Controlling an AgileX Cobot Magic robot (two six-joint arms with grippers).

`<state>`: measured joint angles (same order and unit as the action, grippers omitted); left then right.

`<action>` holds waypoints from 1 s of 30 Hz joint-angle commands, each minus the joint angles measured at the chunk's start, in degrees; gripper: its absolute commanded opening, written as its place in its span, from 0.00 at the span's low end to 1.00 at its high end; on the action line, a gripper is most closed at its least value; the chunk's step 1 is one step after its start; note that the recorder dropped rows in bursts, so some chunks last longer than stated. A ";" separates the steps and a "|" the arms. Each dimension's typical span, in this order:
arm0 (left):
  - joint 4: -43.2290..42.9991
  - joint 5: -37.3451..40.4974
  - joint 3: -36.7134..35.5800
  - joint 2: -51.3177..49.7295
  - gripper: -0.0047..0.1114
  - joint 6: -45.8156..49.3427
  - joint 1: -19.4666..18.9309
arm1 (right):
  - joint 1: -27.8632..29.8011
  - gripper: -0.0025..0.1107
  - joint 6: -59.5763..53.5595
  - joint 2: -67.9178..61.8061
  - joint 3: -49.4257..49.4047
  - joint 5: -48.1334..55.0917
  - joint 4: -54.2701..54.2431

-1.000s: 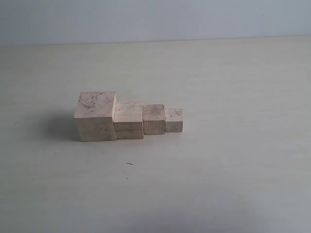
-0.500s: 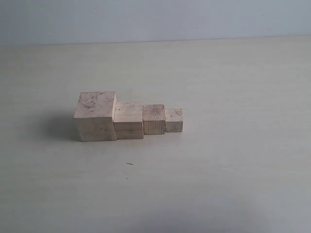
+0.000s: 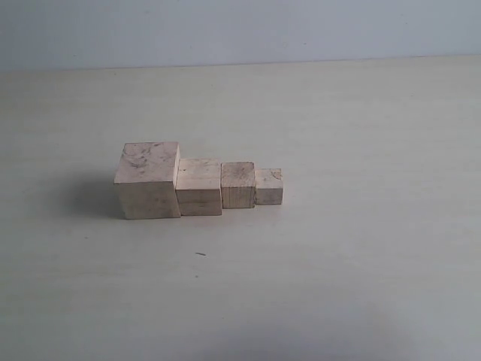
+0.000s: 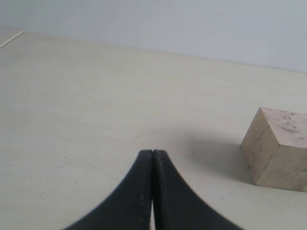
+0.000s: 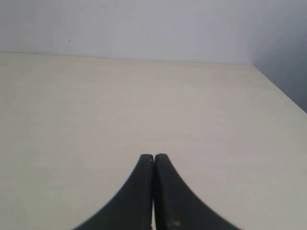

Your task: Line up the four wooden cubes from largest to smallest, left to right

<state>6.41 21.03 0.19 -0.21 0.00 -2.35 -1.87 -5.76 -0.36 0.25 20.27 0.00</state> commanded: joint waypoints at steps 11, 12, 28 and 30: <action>0.29 -0.29 -0.19 0.21 0.04 0.00 0.33 | 0.32 0.02 1.27 0.36 -0.25 -0.90 -2.82; 0.29 -0.29 -0.19 0.21 0.04 0.00 0.33 | 0.32 0.02 1.27 0.36 -0.25 -0.90 -2.82; 0.29 -0.29 -0.19 0.21 0.04 0.00 0.33 | 0.32 0.02 1.27 0.36 -0.25 -0.90 -2.82; 0.29 -0.29 -0.19 0.21 0.04 0.00 0.33 | 0.32 0.02 1.27 0.36 -0.25 -0.90 -2.82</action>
<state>6.41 21.03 0.19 -0.21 0.00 -2.35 -1.87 -4.69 -0.36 0.25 20.17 -2.68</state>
